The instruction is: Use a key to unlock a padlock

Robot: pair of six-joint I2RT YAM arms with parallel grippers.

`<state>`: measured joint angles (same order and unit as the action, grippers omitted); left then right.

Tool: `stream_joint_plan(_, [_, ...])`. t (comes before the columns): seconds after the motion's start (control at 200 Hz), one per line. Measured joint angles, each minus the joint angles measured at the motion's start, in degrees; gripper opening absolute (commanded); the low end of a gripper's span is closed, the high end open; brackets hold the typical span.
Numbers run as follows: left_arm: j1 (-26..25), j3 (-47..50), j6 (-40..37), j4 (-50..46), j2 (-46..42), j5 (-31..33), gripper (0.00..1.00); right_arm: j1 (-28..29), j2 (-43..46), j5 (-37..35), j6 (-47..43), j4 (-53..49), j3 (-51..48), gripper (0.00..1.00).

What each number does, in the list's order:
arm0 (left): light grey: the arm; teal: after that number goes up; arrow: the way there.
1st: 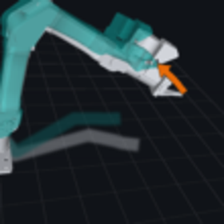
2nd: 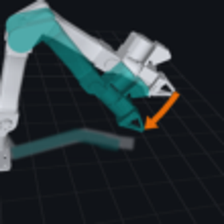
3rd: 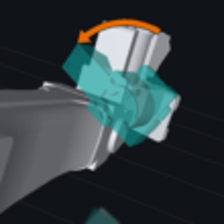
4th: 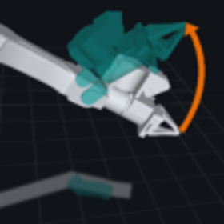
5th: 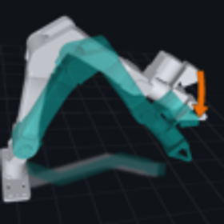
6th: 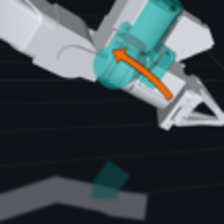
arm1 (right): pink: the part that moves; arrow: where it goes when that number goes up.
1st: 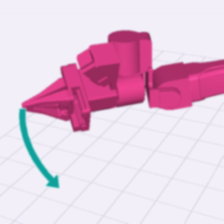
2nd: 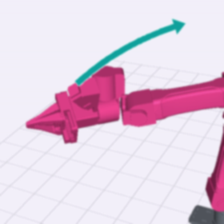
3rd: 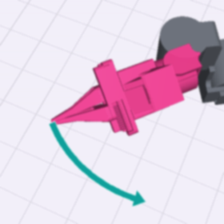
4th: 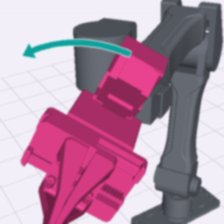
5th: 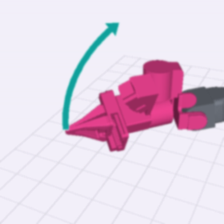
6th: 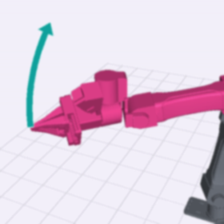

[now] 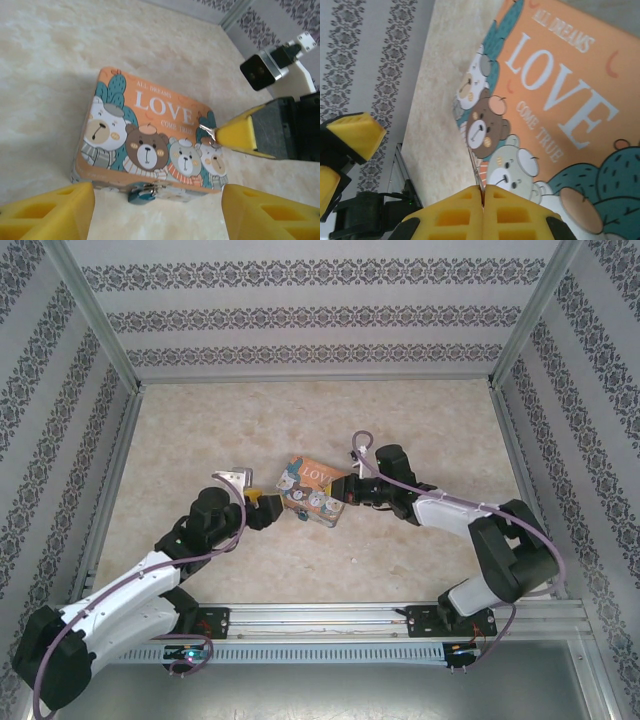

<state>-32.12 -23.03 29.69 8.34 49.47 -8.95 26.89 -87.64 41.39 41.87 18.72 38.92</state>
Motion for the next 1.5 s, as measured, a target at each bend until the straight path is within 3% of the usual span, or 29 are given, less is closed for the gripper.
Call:
stream_joint_plan(0.575, [0.0, 3.5, -4.7, 6.8, 8.1, -3.7, 0.65, 0.6, -10.8, 0.0, 0.1, 3.6, 6.8, 0.00])
stream_joint_plan(1.029, [0.3, 1.1, -8.8, 15.0, 28.4, -9.3, 0.66, -1.1, -13.4, 0.9, -1.8, 4.0, 9.5, 0.00])
stream_joint_plan(1.504, [0.3, -2.1, -8.2, 25.2, 39.7, -10.1, 0.66, -1.2, -13.4, 1.4, -3.3, 2.1, 10.2, 0.00])
